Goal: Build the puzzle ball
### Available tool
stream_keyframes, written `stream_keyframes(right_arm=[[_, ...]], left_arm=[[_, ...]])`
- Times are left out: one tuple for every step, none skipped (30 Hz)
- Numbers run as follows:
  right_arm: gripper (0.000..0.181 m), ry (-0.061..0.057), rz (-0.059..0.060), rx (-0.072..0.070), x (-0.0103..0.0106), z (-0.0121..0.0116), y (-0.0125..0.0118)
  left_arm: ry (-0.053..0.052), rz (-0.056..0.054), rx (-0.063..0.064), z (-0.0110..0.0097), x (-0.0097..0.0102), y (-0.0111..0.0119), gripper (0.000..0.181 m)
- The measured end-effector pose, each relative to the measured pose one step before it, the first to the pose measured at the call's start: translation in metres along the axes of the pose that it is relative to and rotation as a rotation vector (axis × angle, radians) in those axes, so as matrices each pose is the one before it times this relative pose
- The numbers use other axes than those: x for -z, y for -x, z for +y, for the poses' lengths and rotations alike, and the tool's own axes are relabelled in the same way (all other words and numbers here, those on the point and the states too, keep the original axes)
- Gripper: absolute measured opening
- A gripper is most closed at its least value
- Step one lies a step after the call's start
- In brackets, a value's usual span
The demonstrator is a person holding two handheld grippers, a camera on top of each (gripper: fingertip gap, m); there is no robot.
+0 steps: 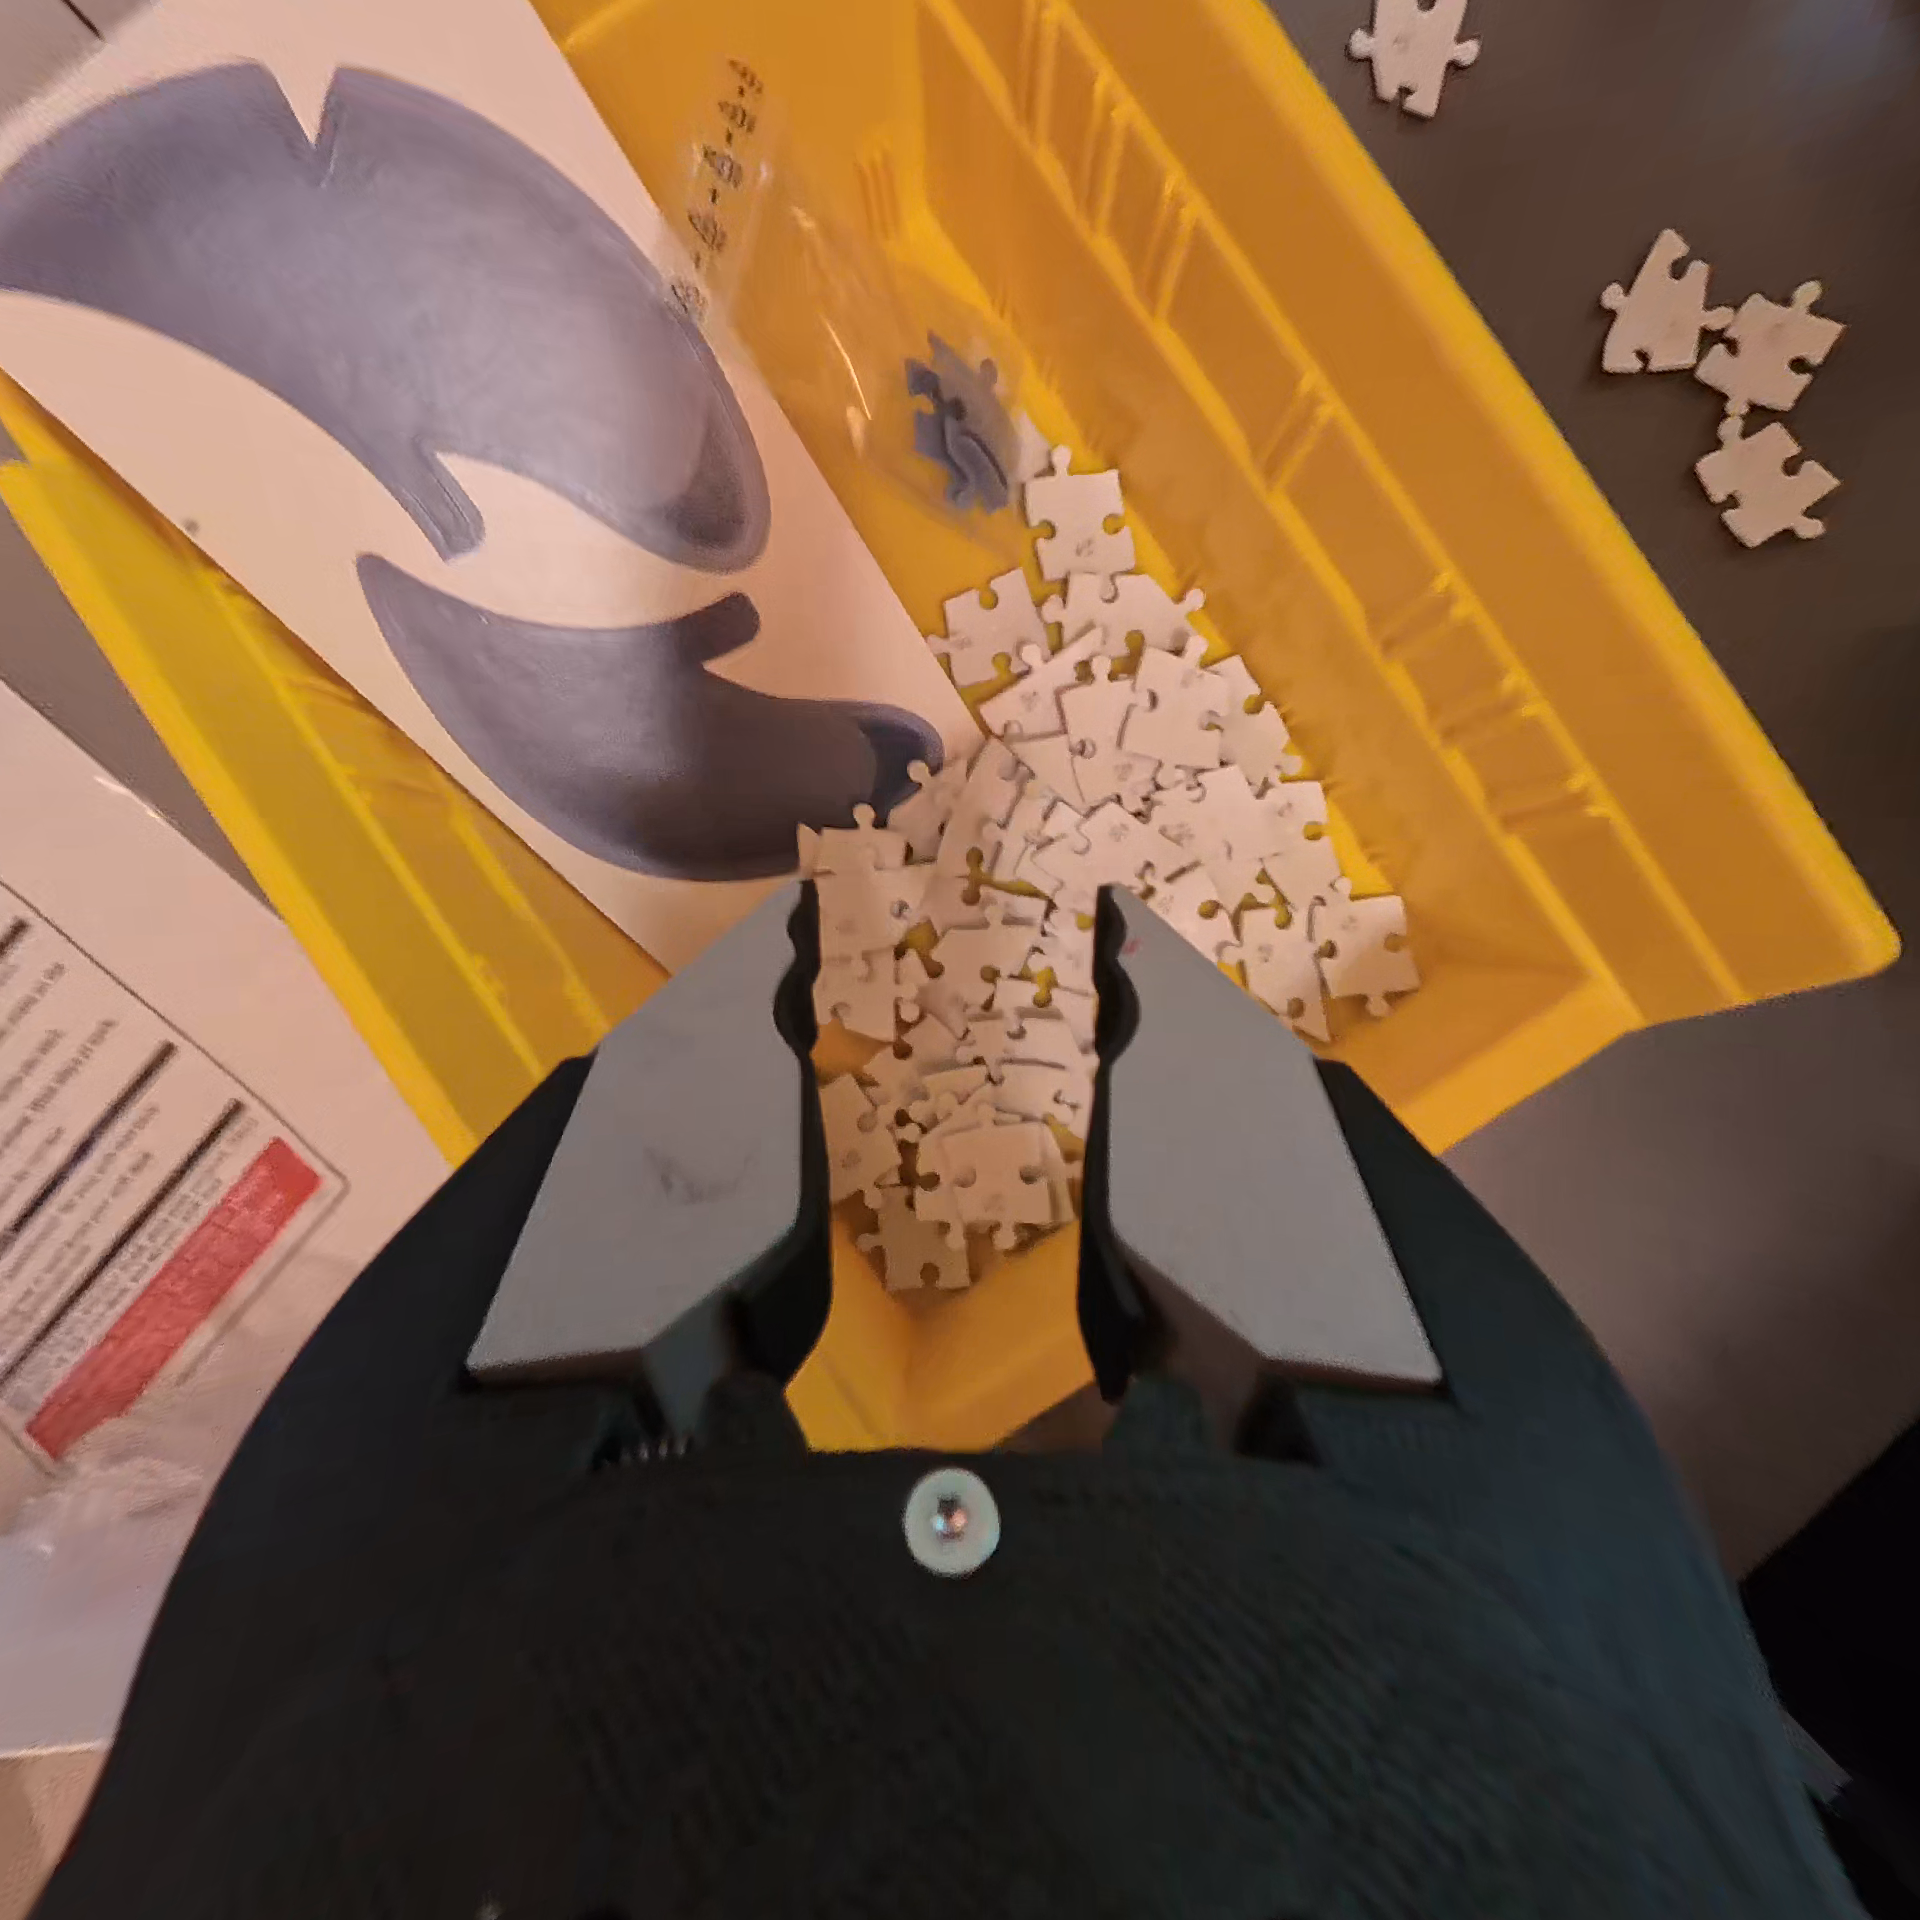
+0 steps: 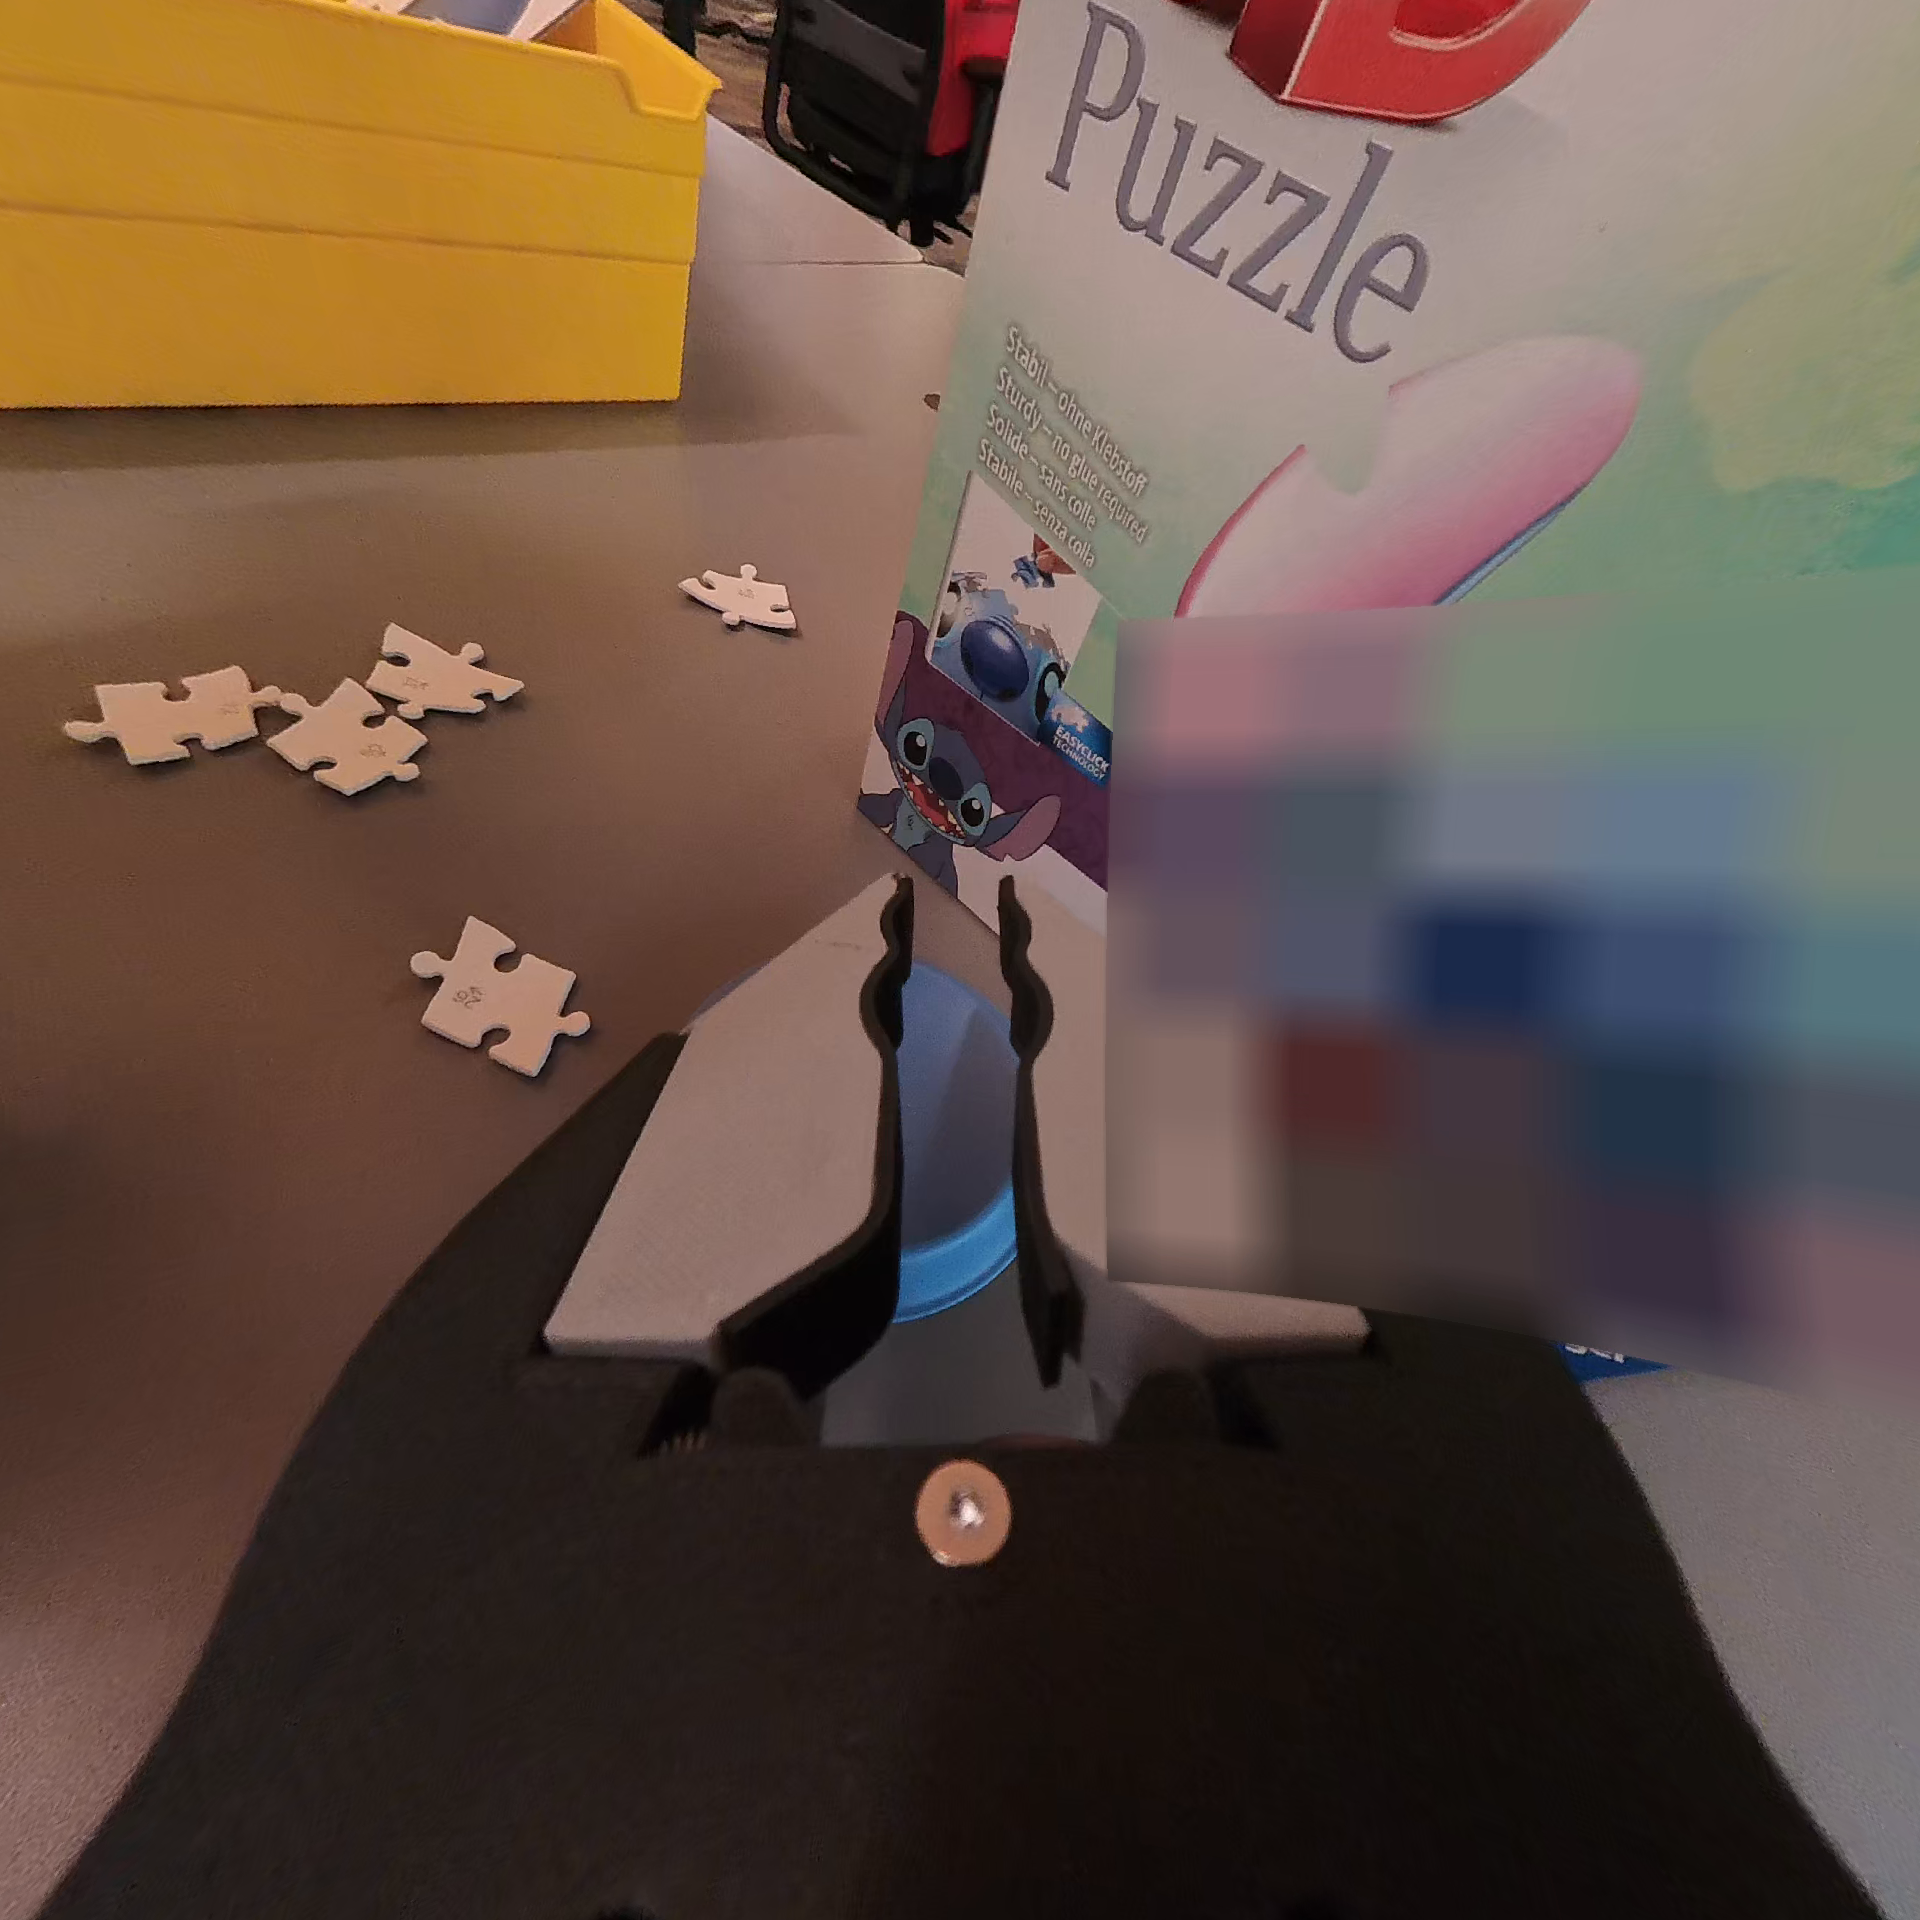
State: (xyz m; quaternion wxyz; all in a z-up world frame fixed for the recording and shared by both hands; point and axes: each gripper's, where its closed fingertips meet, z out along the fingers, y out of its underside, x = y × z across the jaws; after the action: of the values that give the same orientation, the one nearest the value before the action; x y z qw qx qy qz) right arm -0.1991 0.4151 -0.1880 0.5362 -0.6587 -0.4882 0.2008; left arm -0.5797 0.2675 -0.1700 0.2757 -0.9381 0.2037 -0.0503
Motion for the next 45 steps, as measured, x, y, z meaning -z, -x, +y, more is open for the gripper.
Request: stream_keyframes(right_arm=[[0.013,0.0027,-0.0008,-0.0025,-0.00059,0.00039,-0.00041],[0.013,0.0012,0.0013,-0.0004,-0.00053,0.00025,-0.00048],[0.013,0.0017,0.0019,0.0002,-0.00052,0.00027,-0.00048],[0.013,0.0023,0.0008,-0.0001,-0.00040,0.00040,-0.00035],[0.013,0.0014,0.0002,0.0005,-0.00020,0.00021,-0.00012],[0.013,0.0010,0.0010,0.0015,-0.00017,0.00015,-0.00022],[0.013,0.0018,0.0016,0.0018,-0.00024,0.00022,-0.00035],[0.013,0.0025,0.0015,0.0014,-0.00034,0.00041,-0.00047],[0.013,0.0021,0.0012,0.0005,-0.00034,0.00040,-0.00049],[0.013,0.0015,0.0009,-0.0005,-0.00026,0.00028,-0.00045],[0.013,0.0013,0.0011,-0.0017,-0.00029,0.00039,-0.00049],[0.013,0.0007,0.0009,-0.0024,-0.00019,0.00016,-0.00051],[0.013,-0.0002,0.0005,-0.0032,-0.00009,0.00013,-0.00050],[0.013,-0.0014,0.0001,-0.0037,0.00010,-0.00013,-0.00045],[0.014,-0.0031,0.0001,-0.0030,0.00037,-0.00025,-0.00039],[0.014,-0.0040,0.0004,-0.0024,0.00050,-0.00048,-0.00025],[0.014,-0.0035,0.0007,-0.0018,0.00061,-0.00033,-0.00014],[0.014,-0.0011,0.0009,-0.0012,0.00061,0.00005,-0.00022],[0.014,0.0002,0.0016,-0.0003,0.00056,0.00023,-0.00017],[0.014,-0.0004,0.0019,0.0002,0.00045,-0.00003,-0.00010],[0.014,-0.0005,0.0011,0.0003,0.00022,0.00000,-0.00010],[0.014,0.0009,0.0004,0.0007,-0.00004,0.00004,0.00007],[0.014,0.0021,0.0002,0.0014,-0.00023,0.00030,0.00011],[0.014,0.0015,0.0004,0.0020,-0.00021,0.00008,0.00023],[0.014,0.0007,0.0003,0.0025,-0.00006,0.00005,0.00021],[0.014,0.0004,0.0003,0.0020,0.00000,0.00005,0.00019],[0.014,0.0002,0.0001,0.0008,-0.00005,0.00007,0.00008],[0.014,-0.0001,0.0001,-0.0002,0.00003,-0.00010,-0.00003],[0.014,-0.0004,0.0005,-0.0008,0.00013,0.00003,-0.00011],[0.014,-0.0009,0.0008,-0.0014,0.00002,-0.00013,-0.00031],[0.014,-0.0007,0.0007,-0.0013,0.00005,-0.00001,-0.00019],[0.014,0.0006,0.0005,-0.0007,-0.00003,-0.00001,-0.00021],[0.014,0.0009,0.0002,-0.0002,-0.00010,0.00017,-0.00002],[0.014,0.0005,0.0000,0.0003,-0.00004,0.00002,0.00003],[0.014,0.0004,0.0006,0.0012,-0.00003,0.00010,-0.00001],[0.014,0.0003,0.0004,0.0017,-0.00001,0.00004,0.00019],[0.014,0.0004,-0.0001,0.0011,-0.00007,-0.00004,0.00011],[0.014,0.0004,-0.0003,0.0006,-0.00003,0.00009,0.00015],[0.014,0.0012,-0.0004,0.0002,-0.00016,0.00017,0.00007],[0.014,0.0010,-0.0003,0.0000,-0.00006,0.00009,0.00000],[0.013,-0.0003,0.0000,0.0004,0.00003,-0.00005,0.00005],[0.013,-0.0007,0.0006,0.0014,0.00011,-0.00011,0.00008],[0.013,-0.0008,-0.0001,0.0019,0.00008,-0.00017,0.00026],[0.013,-0.0008,-0.0007,0.0018,0.00003,-0.00016,0.00026],[0.013,0.0009,-0.0019,0.0016,-0.00002,0.00011,0.00044]], left_arm=[[0.0087,0.0120,0.0160,0.00686,-0.00098,-0.00224,0.054],[0.0101,-0.0002,0.0127,0.00598,-0.00255,0.00004,0.055],[0.0048,-0.0140,0.0068,0.00390,-0.00306,0.00251,0.055],[0.0082,-0.0178,0.0018,0.00293,-0.00323,0.00309,0.055],[0.0138,-0.0135,-0.0057,0.00268,-0.00286,0.00244,0.055],[0.0134,-0.0117,-0.0078,0.00211,-0.00247,0.00237,0.054],[0.0099,-0.0133,-0.0014,0.00163,-0.00183,0.00280,0.054],[0.0172,-0.0089,0.0000,0.00306,-0.00165,0.00204,0.054],[0.0259,-0.0005,-0.0062,0.00468,-0.00173,0.00012,0.054],[0.0299,0.0027,-0.0109,0.00495,-0.00182,-0.00084,0.053],[0.0353,0.0038,-0.0160,0.00505,-0.00238,-0.00140,0.049],[0.0449,0.0066,-0.0225,0.00550,-0.00339,-0.00204,0.044],[0.0597,0.0092,-0.0336,0.00649,-0.00482,-0.00251,0.042],[0.0700,0.0022,-0.0405,0.00777,-0.00518,-0.00118,0.040],[0.0815,-0.0061,-0.0389,0.00989,-0.00453,0.00031,0.040],[0.0813,-0.0031,-0.0327,0.01047,-0.00335,0.00001,0.039],[0.0625,0.0098,-0.0280,0.00820,-0.00179,-0.00238,0.036],[0.0329,0.0096,-0.0305,0.00407,0.00052,-0.00277,0.035],[0.0202,0.0122,-0.0328,0.00277,0.00149,-0.00365,0.038],[0.0138,0.0054,-0.0343,0.00200,0.00124,-0.00243,0.041],[0.0151,-0.0060,-0.0289,0.00159,0.00039,0.00018,0.040],[0.0195,-0.0170,-0.0166,0.00124,-0.00088,0.00284,0.036],[0.0219,-0.0270,-0.0057,0.00055,-0.00186,0.00528,0.030],[0.0183,-0.0349,-0.0002,-0.00030,-0.00226,0.00724,0.023],[0.0092,-0.0211,0.0028,-0.00050,-0.00235,0.00555,0.017],[0.0023,-0.0106,0.0078,-0.00078,-0.00138,0.00422,0.015],[-0.0172,-0.0126,0.0127,-0.00254,0.00017,0.00455,0.016],[-0.0226,0.0026,0.0135,-0.00285,0.00065,0.00207,0.019],[-0.0239,0.0093,0.0159,-0.00299,0.00110,0.00085,0.021],[-0.0235,0.0009,0.0161,-0.00289,0.00167,0.00189,0.024],[-0.0174,-0.0159,0.0131,-0.00200,0.00227,0.00398,0.030],[-0.0202,-0.0101,0.0087,-0.00225,0.00326,0.00299,0.029],[-0.0153,-0.0102,0.0092,-0.00128,0.00371,0.00274,0.030],[0.0018,-0.0061,0.0088,0.00187,0.00346,0.00159,0.032],[0.0204,0.0184,0.0003,0.00522,0.00241,-0.00344,0.029],[0.0326,0.0262,-0.0164,0.00697,0.00116,-0.00605,0.029],[0.0211,0.0008,-0.0294,0.00409,0.00032,-0.00340,0.029],[0.0069,-0.0201,-0.0284,0.00099,0.00027,-0.00012,0.030],[0.0036,-0.0142,-0.0166,-0.00041,-0.00064,-0.00004,0.033],[0.0106,0.0101,-0.0042,0.00015,-0.00187,-0.00243,0.036],[0.0195,0.0207,0.0057,0.00121,-0.00316,-0.00343,0.039],[0.0255,0.0025,0.0085,0.00190,-0.00291,-0.00049,0.042],[0.0178,-0.0124,0.0061,0.00205,-0.00097,0.00104,0.044],[0.0100,0.0018,0.0023,0.00210,0.00002,-0.00140,0.048],[-0.0003,0.0063,0.0022,0.00060,-0.00005,-0.00213,0.054]])
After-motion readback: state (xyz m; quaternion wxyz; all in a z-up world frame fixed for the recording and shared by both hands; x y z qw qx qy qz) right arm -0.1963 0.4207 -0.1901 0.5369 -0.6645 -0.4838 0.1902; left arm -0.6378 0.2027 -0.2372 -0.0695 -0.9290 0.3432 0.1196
